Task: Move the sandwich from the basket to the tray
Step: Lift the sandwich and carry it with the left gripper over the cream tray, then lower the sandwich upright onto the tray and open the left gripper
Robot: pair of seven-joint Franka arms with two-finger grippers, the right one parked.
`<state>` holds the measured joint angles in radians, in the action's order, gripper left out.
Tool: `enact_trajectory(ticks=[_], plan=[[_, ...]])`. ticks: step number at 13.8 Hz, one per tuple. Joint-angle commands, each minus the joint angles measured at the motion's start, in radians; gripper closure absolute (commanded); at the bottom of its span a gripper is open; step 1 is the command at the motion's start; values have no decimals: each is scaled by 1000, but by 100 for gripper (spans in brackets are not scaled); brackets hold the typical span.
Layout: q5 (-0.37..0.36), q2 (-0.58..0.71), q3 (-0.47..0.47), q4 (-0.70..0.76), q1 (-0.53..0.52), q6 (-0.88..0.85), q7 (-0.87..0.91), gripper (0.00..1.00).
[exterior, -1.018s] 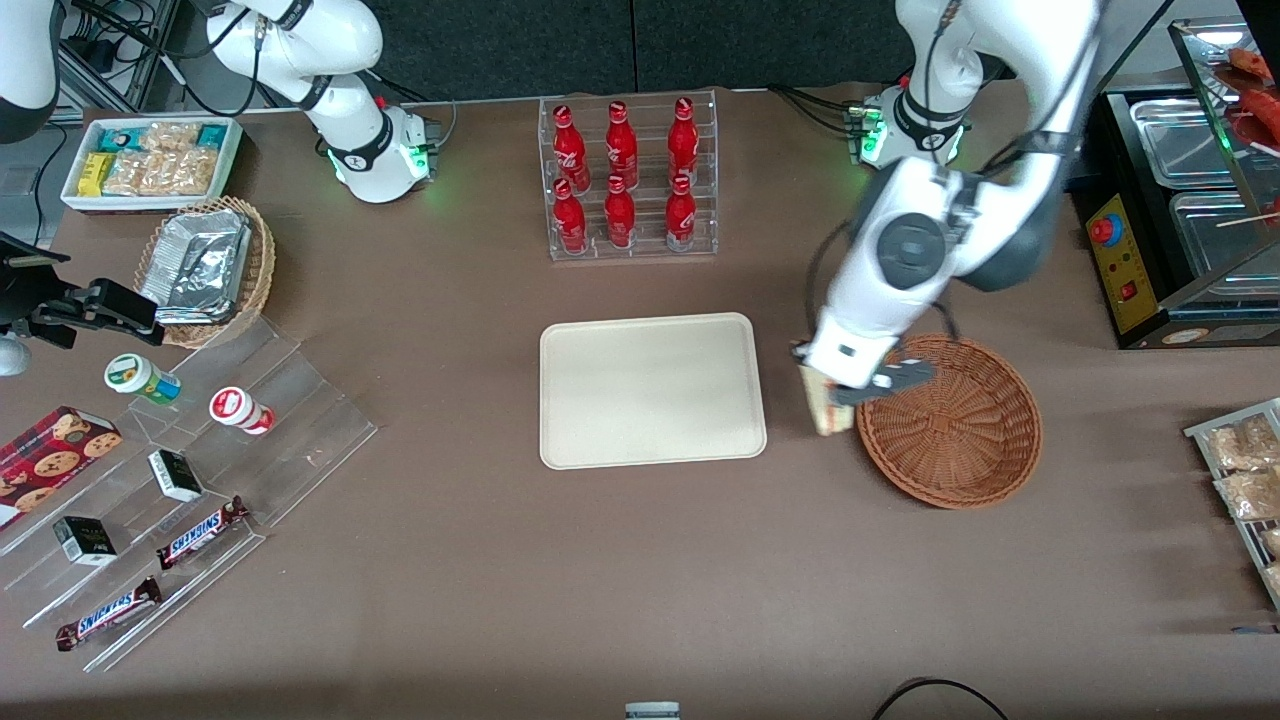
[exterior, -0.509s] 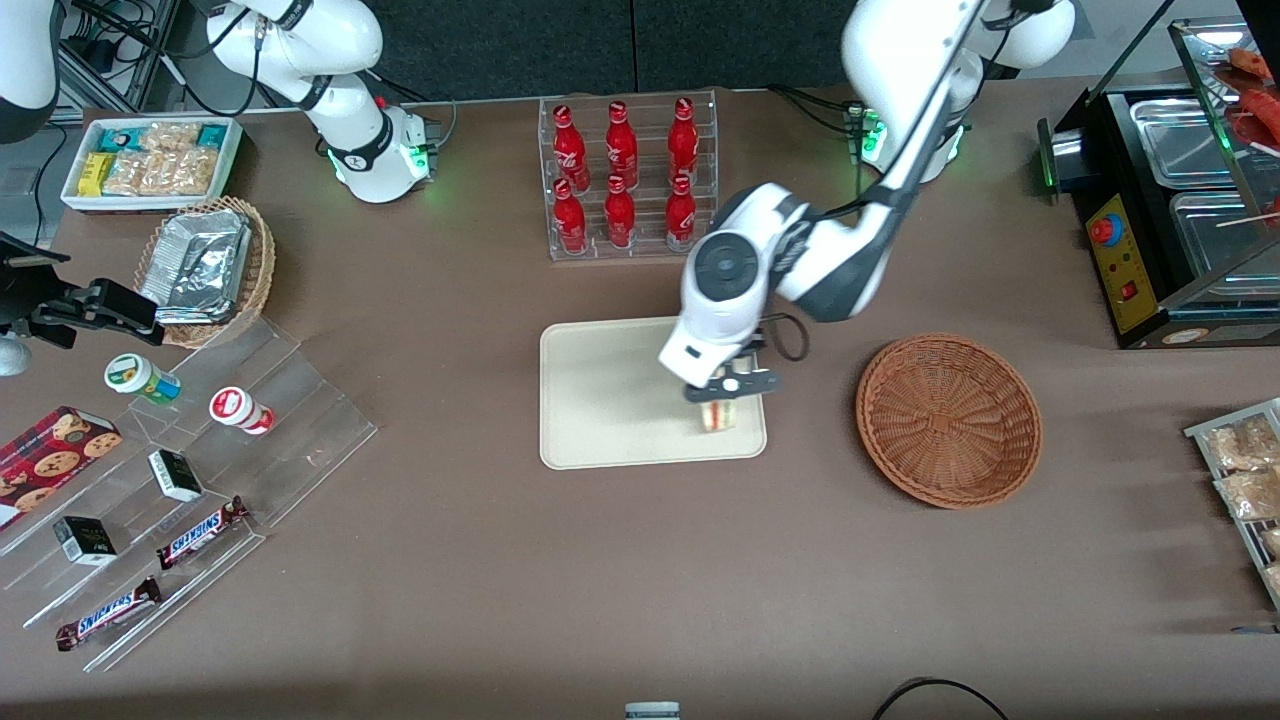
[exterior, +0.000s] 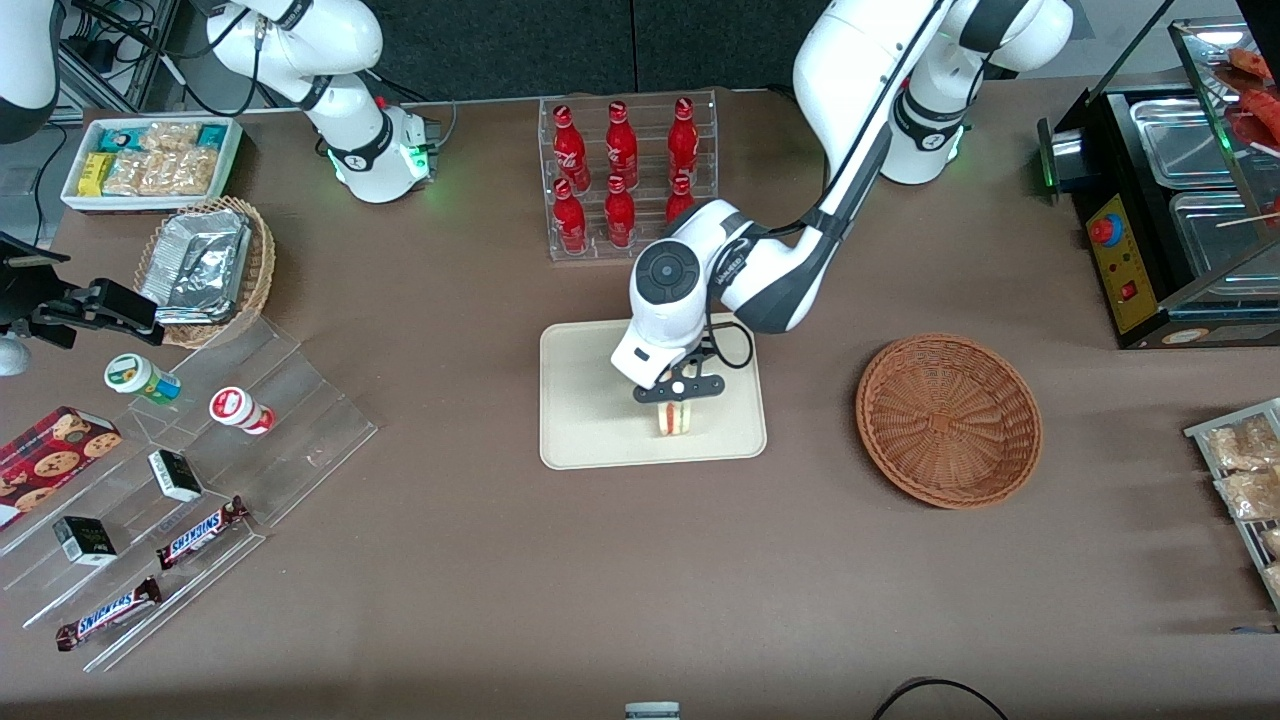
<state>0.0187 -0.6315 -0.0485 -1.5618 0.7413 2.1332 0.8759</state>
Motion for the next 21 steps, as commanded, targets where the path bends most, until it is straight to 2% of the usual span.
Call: enact_trajectory(ticks=[1,7,9,10,11,12,16,21], plan=[[-10,-30,16,23,39,20,18,100],[-13,-37,19,-23,58,96,29,100],[-40,-43,19,-23,61,97,44,100],[-57,-48,19,-23,61,99,61,82],[-63,-51,19,-21,61,97,63,46],[-63,-51,19,-21,61,97,63,0],[-62,-37,19,8,52,85,46,0],[-62,29,21,84,34,-108,18,0]])
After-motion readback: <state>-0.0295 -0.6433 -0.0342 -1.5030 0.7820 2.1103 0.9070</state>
